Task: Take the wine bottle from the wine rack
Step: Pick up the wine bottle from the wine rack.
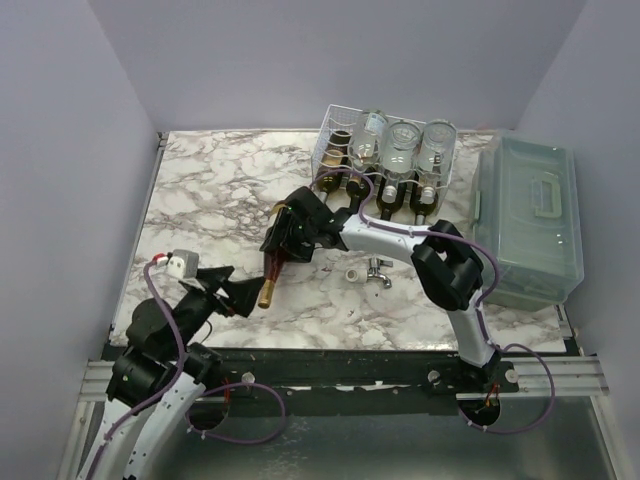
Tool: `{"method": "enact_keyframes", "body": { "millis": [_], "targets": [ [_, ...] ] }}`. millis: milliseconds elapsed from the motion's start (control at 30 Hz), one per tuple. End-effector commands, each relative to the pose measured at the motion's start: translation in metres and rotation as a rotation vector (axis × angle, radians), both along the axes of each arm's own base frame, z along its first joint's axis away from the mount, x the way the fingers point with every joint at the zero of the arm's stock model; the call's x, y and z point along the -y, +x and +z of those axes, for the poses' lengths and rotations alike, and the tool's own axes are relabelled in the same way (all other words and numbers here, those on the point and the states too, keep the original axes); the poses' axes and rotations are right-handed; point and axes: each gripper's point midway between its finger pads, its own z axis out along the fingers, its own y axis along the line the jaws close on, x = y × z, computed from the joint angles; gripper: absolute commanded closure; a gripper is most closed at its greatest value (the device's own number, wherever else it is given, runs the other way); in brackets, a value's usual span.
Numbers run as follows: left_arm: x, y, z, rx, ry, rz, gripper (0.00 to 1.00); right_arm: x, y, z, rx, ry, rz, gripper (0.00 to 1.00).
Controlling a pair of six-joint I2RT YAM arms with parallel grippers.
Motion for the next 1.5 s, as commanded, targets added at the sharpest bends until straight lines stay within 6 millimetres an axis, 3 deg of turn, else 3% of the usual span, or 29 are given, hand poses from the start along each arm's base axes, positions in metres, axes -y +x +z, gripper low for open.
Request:
{"method": "enact_keyframes", "body": {
  "millis": [0, 67, 133, 333, 500, 567, 733, 833, 1167, 1333, 1467],
  "targets": [
    [0.011, -0.03, 0.035, 0.438, 0.125, -0.2, 0.04, -0.024, 0.01, 0.105, 0.08, 0.252, 0.015, 0.75],
    [0.014, -0.038, 0.039, 0.585, 0.212, -0.25, 0.03, -0.024, 0.013, 0.106, 0.072, 0.26, 0.014, 0.76],
    [0.018, -0.039, 0.03, 0.697, 0.351, -0.304, 0.02, -0.023, 0.016, 0.108, 0.064, 0.266, 0.009, 0.76],
    [0.021, -0.029, -0.004, 0.795, 0.683, -0.423, 0.02, -0.021, 0.021, 0.113, 0.054, 0.283, 0.002, 0.76],
    [0.026, -0.041, 0.0, 0.917, 0.749, -0.492, 0.01, -0.02, 0.023, 0.114, 0.05, 0.289, 0.001, 0.76],
    [0.031, -0.045, -0.005, 0.915, 0.737, -0.541, 0.02, -0.02, 0.023, 0.115, 0.045, 0.293, 0.003, 0.76],
    [0.03, -0.034, -0.051, 0.8, 0.828, -0.615, 0.05, -0.019, 0.022, 0.119, 0.043, 0.301, 0.004, 0.76],
    [0.025, -0.024, -0.051, 0.823, 0.898, -0.584, 0.08, -0.017, 0.022, 0.12, 0.041, 0.308, 0.007, 0.76],
    [0.026, -0.002, -0.084, 0.745, 1.036, -0.681, 0.16, -0.016, 0.025, 0.122, 0.035, 0.316, 0.004, 0.76],
    [0.03, 0.001, -0.094, 0.742, 1.041, -0.698, 0.3, -0.019, 0.025, 0.119, 0.023, 0.319, 0.01, 0.76],
    [0.032, 0.006, -0.1, 0.752, 1.053, -0.691, 0.33, -0.02, 0.024, 0.118, 0.015, 0.323, 0.013, 0.76]
  ]
}}
